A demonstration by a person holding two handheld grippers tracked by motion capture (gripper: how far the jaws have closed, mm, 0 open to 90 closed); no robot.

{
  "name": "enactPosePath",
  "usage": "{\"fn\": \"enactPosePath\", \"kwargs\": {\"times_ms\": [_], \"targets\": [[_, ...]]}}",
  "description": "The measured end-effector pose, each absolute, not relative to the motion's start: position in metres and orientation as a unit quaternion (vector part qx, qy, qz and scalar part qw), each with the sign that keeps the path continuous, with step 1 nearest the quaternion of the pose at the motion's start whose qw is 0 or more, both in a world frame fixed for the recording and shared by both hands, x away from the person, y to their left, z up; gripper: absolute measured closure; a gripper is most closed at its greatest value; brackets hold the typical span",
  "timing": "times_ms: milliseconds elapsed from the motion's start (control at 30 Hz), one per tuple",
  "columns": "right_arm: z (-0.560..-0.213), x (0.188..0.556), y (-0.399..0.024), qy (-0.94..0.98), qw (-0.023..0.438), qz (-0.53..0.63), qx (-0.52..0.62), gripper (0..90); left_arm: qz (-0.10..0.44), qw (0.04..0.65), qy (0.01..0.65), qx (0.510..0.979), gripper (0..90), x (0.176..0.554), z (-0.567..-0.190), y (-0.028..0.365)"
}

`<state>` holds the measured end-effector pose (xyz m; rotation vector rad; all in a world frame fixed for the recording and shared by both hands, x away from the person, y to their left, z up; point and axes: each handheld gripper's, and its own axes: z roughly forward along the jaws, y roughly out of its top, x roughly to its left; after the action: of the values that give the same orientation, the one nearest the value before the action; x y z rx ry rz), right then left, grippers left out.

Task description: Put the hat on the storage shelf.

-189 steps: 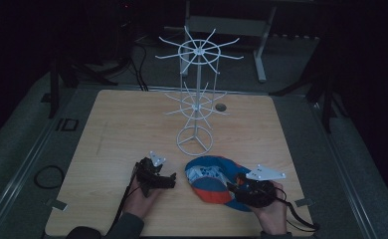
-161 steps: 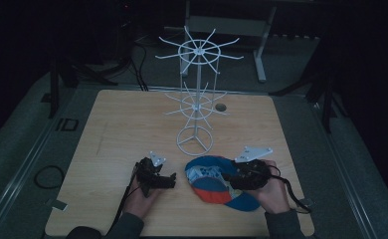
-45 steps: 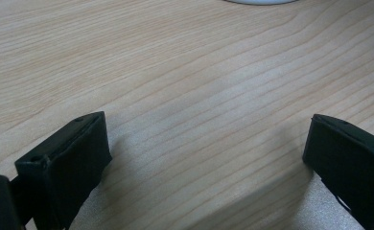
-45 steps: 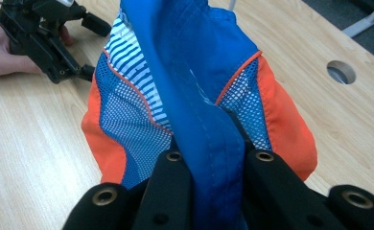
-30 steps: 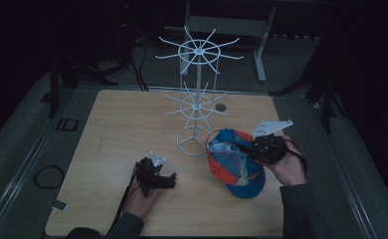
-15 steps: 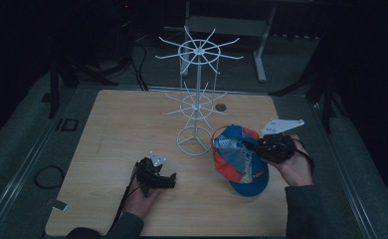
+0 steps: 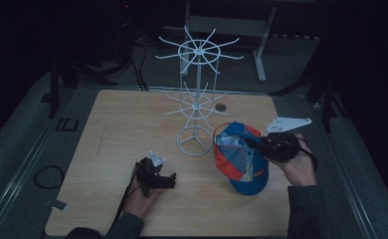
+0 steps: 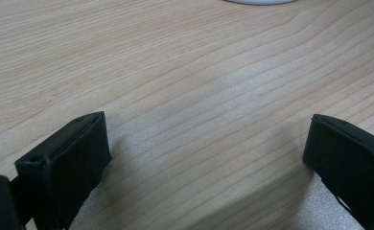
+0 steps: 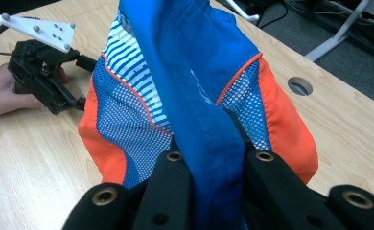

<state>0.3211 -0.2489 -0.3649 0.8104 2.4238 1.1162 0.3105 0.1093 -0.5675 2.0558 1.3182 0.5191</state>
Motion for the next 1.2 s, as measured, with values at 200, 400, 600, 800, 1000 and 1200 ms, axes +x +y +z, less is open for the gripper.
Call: {"fn": "enactPosePath", "kwargs": {"times_ms": [200, 400, 600, 800, 1000, 1200], "targets": [[-0.361, 0.32, -0.252, 0.852, 0.182, 0.398, 0.288, 84.8, 0.197, 0.317, 0.5, 0.781, 2.6, 0.311, -0.568, 0.109], [-0.359, 0.318, -0.256, 0.847, 0.187, 0.404, 0.291, 84.8, 0.197, 0.317, 0.5, 0.781, 2.6, 0.311, -0.568, 0.109], [-0.357, 0.317, -0.259, 0.844, 0.19, 0.407, 0.292, 84.7, 0.197, 0.317, 0.5, 0.781, 2.6, 0.311, -0.568, 0.109], [-0.352, 0.316, -0.26, 0.843, 0.196, 0.407, 0.292, 84.7, 0.197, 0.317, 0.5, 0.781, 2.6, 0.311, -0.568, 0.109], [-0.349, 0.315, -0.26, 0.843, 0.202, 0.405, 0.292, 84.6, 0.197, 0.317, 0.501, 0.781, 2.6, 0.311, -0.568, 0.109], [-0.348, 0.314, -0.263, 0.835, 0.205, 0.413, 0.3, 84.6, 0.197, 0.317, 0.5, 0.781, 2.6, 0.311, -0.567, 0.109]]}}
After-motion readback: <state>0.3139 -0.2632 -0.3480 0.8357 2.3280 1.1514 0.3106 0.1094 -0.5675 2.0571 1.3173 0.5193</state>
